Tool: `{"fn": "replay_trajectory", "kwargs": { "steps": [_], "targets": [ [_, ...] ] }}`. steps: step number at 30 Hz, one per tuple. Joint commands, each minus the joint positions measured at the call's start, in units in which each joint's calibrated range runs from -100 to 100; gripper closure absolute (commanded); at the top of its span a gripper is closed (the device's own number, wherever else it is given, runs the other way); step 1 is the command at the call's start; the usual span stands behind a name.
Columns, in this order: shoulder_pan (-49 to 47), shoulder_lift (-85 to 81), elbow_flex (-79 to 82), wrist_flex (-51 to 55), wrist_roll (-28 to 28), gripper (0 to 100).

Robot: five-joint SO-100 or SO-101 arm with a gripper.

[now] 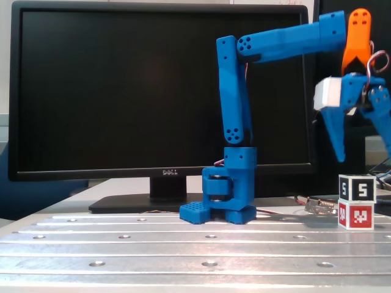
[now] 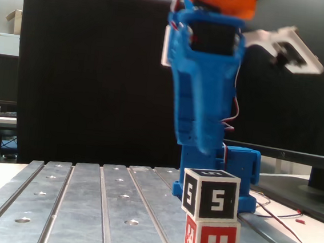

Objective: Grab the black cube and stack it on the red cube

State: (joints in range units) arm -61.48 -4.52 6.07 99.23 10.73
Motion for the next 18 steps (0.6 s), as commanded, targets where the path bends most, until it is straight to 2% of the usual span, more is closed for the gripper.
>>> {"fn": "replay_trajectory", "kwargs": {
  "steps": [1,18],
  "targets": [
    [4.08,-1.07,-3.94,0.52,0.31,68],
    [36.27,-0.40,-4.76,0.09,0.05,68]
  ]
}}
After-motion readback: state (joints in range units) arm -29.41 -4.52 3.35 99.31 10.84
